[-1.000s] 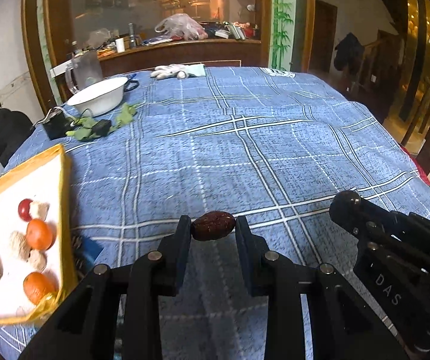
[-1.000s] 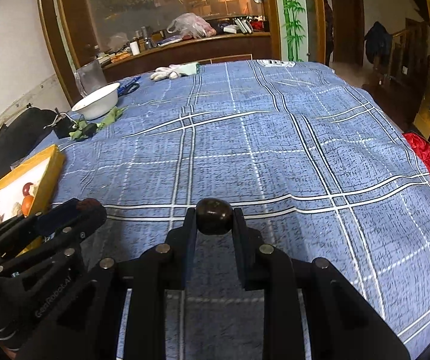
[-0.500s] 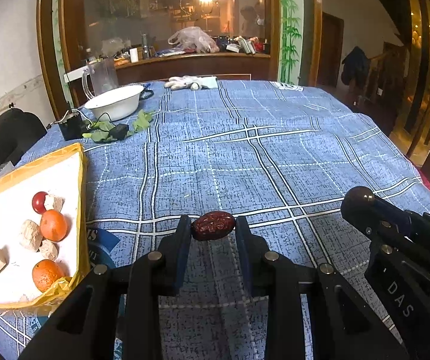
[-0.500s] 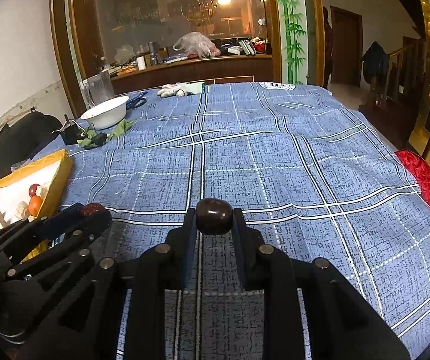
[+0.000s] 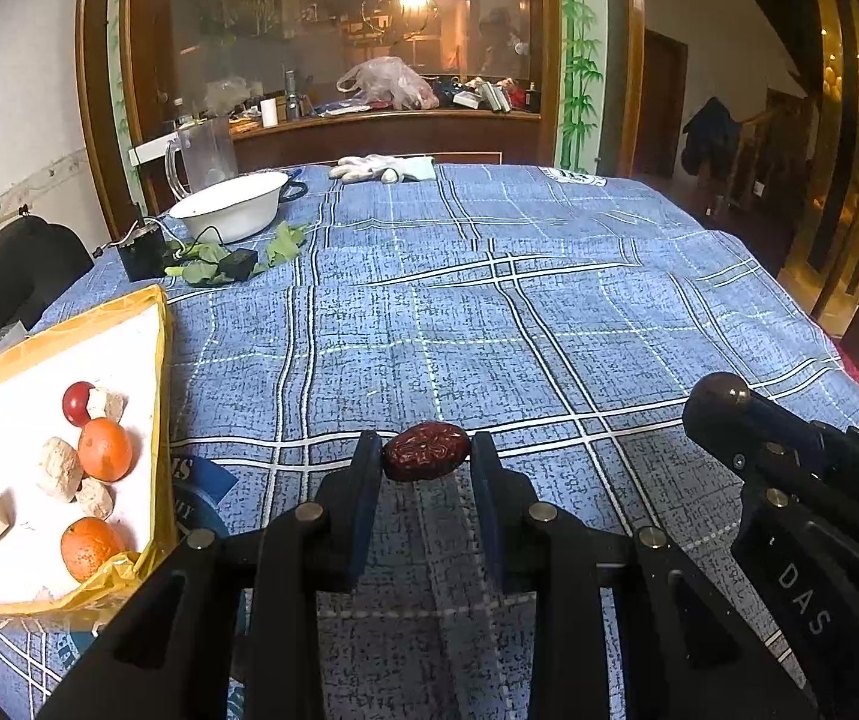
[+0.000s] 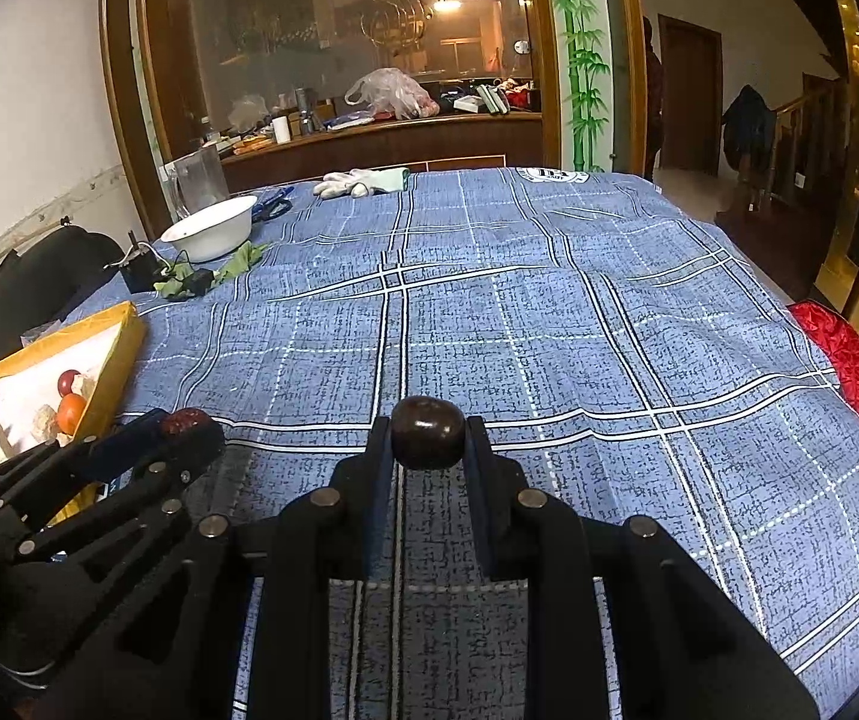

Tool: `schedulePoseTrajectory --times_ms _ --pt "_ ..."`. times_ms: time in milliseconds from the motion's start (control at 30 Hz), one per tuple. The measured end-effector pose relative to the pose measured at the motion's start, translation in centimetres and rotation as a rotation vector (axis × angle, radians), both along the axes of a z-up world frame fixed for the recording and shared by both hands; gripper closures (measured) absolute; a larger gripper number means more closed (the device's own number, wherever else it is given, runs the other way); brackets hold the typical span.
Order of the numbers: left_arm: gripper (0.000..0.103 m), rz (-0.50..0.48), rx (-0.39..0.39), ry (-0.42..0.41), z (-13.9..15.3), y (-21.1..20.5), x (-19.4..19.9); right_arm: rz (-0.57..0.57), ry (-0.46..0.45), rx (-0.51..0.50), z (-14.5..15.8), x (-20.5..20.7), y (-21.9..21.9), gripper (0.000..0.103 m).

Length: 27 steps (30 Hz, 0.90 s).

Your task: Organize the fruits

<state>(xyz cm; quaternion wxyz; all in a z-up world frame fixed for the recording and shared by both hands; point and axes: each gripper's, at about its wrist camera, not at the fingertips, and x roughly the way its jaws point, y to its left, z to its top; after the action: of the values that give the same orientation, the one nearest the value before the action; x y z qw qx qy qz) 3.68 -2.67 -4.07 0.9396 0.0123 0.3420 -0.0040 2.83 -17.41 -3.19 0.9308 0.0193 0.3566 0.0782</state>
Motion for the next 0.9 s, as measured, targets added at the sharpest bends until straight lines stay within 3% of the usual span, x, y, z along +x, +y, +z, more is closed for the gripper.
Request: schedulePoseTrajectory --times_ms 900 --pt "0.074 0.031 -0.009 -0.001 -0.04 0.25 0.06 0.0 -0.018 0.004 0.24 -0.29 -0.26 0.078"
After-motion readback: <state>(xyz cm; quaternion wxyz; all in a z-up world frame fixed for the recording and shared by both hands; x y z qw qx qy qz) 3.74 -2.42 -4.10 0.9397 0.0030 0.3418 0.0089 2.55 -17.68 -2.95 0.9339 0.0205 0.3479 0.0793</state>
